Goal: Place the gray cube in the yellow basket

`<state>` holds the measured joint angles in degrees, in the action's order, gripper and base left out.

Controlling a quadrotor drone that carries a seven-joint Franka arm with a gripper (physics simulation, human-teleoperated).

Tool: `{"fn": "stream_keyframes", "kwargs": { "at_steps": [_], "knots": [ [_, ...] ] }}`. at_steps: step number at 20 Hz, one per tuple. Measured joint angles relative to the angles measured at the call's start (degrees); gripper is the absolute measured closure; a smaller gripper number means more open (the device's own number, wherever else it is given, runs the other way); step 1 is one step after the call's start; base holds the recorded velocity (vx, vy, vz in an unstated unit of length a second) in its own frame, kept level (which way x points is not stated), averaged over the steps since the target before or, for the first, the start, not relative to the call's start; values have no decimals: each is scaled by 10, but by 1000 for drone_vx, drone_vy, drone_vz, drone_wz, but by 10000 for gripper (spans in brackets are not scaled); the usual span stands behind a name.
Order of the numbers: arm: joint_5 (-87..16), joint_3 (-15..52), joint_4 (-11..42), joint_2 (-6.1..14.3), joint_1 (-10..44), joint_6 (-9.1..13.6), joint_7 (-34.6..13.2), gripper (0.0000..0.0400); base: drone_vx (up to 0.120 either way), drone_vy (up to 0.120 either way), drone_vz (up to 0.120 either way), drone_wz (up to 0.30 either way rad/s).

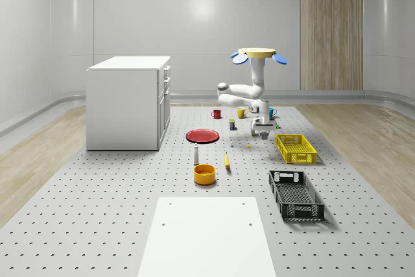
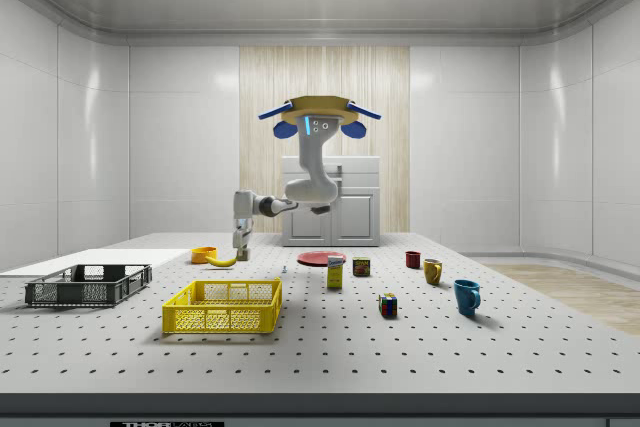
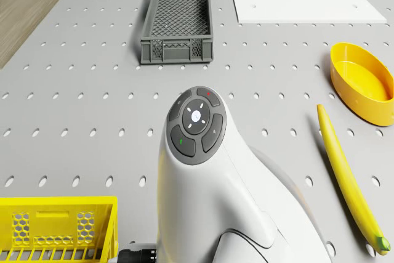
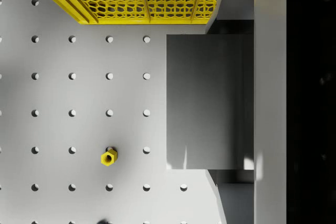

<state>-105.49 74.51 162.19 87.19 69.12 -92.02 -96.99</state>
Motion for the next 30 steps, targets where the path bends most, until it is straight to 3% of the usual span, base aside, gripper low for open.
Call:
{"fn": "stream_keyframes", "kwargs": {
  "at_steps": [4,8,25,30],
  "knots": [
    [1,1,0,1,0,-1,0,150,0,120,0,0],
    [2,1,0,2,1,-2,-1,150,0,120,120,0],
    [3,2,0,6,2,-6,-1,150,0,120,0,0],
    [4,2,0,8,2,-7,-2,150,0,120,-64,0]
  ]
}}
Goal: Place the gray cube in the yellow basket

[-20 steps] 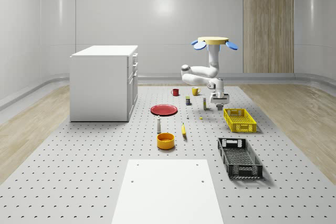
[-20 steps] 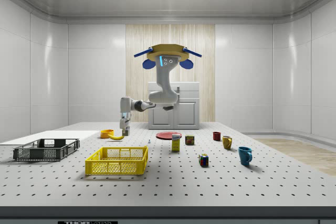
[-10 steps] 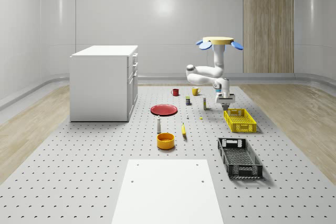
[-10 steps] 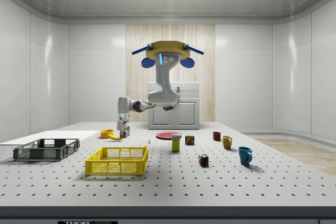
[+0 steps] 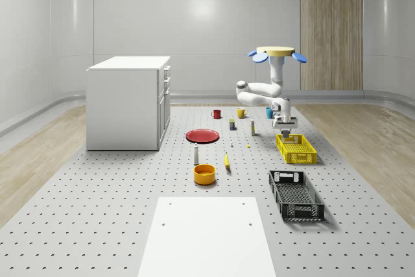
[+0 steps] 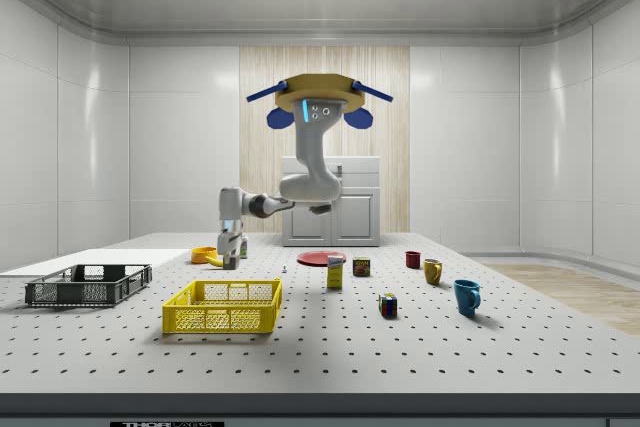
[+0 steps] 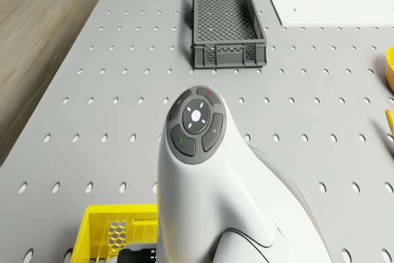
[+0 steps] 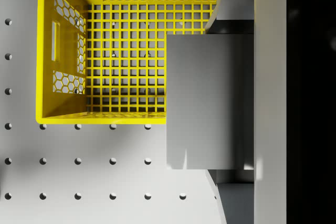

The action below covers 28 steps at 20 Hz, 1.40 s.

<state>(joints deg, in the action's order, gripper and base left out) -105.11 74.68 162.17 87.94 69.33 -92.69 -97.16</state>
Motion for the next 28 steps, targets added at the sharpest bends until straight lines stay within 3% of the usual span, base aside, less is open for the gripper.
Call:
{"fn": "stream_keyframes", "kwargs": {
  "at_steps": [15,26,28],
  "knots": [
    [1,0,0,3,1,-2,-1,150,0,120,-88,0],
    [-54,-59,-17,3,12,-26,-1,150,0,0,0,0],
    [-63,-68,-21,2,13,-29,-1,107,0,0,0,0]
  ]
}}
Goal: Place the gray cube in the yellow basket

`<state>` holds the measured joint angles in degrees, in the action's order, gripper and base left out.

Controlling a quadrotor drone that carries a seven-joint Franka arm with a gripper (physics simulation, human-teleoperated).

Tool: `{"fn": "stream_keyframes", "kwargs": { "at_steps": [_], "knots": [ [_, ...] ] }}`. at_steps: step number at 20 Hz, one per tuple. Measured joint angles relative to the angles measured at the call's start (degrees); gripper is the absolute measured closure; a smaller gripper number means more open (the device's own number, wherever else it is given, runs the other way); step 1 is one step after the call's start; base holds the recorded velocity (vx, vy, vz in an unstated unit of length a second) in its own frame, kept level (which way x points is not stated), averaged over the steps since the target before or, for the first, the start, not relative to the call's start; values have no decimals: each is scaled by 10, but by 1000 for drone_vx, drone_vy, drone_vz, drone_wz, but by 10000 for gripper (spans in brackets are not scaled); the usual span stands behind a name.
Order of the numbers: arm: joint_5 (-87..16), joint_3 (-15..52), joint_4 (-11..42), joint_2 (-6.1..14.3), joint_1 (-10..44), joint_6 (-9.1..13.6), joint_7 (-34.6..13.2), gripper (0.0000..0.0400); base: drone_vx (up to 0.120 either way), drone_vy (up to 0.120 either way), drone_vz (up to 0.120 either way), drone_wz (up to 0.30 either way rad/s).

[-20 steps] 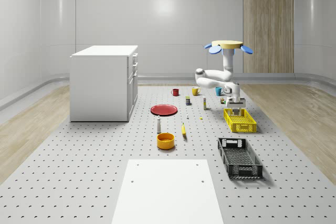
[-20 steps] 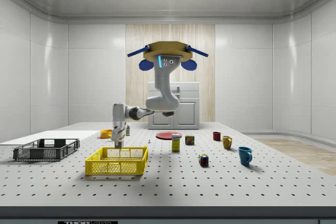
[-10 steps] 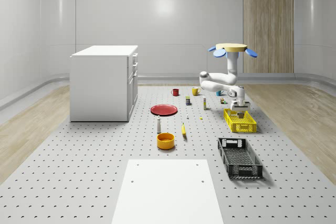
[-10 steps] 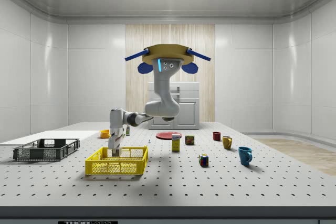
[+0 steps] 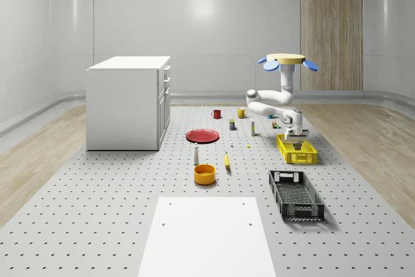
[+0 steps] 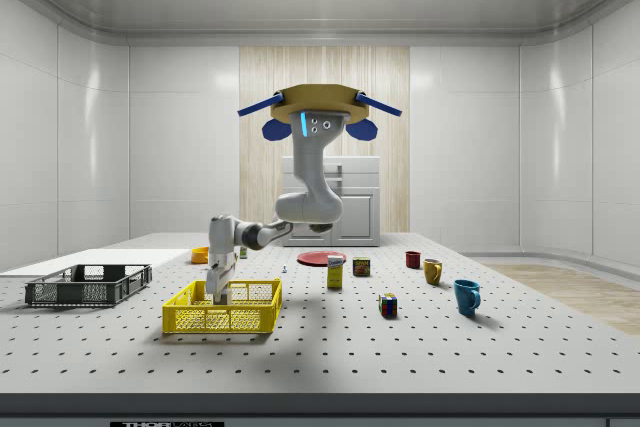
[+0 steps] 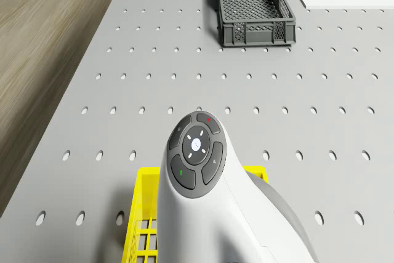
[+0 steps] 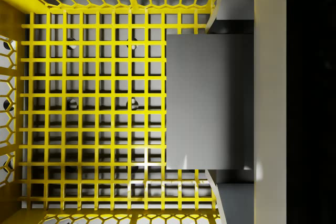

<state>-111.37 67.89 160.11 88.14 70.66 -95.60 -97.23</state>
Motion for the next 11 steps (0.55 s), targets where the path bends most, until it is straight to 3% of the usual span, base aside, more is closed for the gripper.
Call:
{"fn": "stream_keyframes", "kwargs": {
  "at_steps": [4,11],
  "knots": [
    [-6,-6,-2,-2,1,-1,1,39,0,0,0,0],
    [20,23,8,-4,-7,13,1,8,0,0,0,0]
  ]
}}
